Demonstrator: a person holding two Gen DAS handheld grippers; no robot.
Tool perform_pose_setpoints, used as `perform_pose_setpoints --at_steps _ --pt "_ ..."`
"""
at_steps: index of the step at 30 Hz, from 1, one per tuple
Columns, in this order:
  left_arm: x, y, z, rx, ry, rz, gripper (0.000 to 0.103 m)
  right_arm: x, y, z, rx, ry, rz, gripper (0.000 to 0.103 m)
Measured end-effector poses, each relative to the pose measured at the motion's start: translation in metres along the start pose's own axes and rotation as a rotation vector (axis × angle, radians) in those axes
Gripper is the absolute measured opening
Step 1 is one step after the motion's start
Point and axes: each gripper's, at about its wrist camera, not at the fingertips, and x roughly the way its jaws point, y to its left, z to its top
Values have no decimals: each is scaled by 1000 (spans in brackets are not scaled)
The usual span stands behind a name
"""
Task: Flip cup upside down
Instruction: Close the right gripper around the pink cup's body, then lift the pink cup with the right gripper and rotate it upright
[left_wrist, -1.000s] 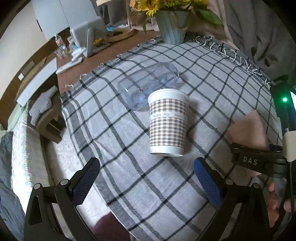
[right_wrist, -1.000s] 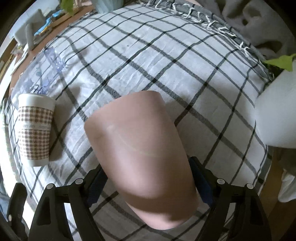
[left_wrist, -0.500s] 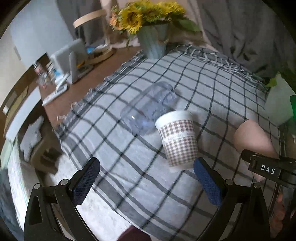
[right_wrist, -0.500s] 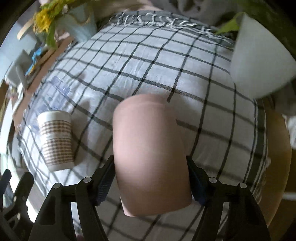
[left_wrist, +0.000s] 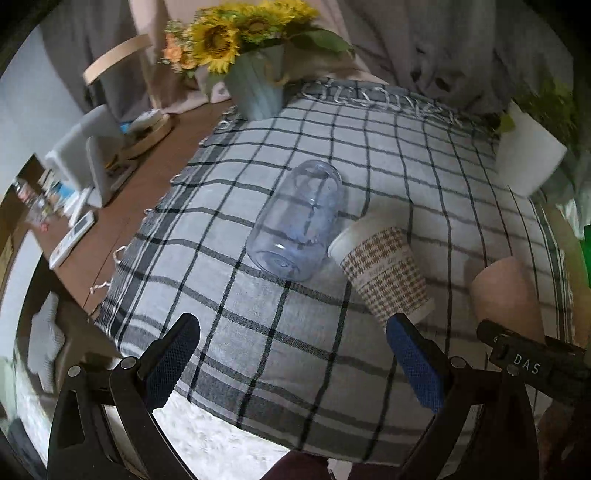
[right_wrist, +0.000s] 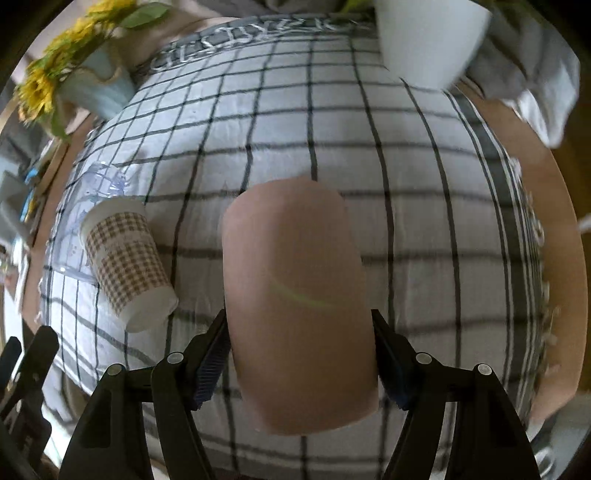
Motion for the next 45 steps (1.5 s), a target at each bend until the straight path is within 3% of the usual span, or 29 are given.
perform_pose_setpoints --at_steps 6,13,18,24,29,38,45 --pt "3 3 -5 80 -3 -28 103 7 1 -25 94 36 -22 70" --pt "-3 2 -11 107 -27 -44 103 4 -4 -44 109 33 11 70" --pt "-16 -6 -18 106 -62 -52 103 -25 -8 -51 73 -54 21 78" --pt "-45 -32 -35 141 -148 -153 103 -87 -27 -64 47 -243 -22 79" --pt "-59 -65 -56 194 -186 -209 103 -112 -47 -61 41 -323 -82 82" --pt "-51 -127 -98 260 -182 -257 103 -104 -95 -81 2 -287 -166 82" --pt "-33 -148 -115 245 -194 -242 102 -84 -122 -98 4 -216 -186 81"
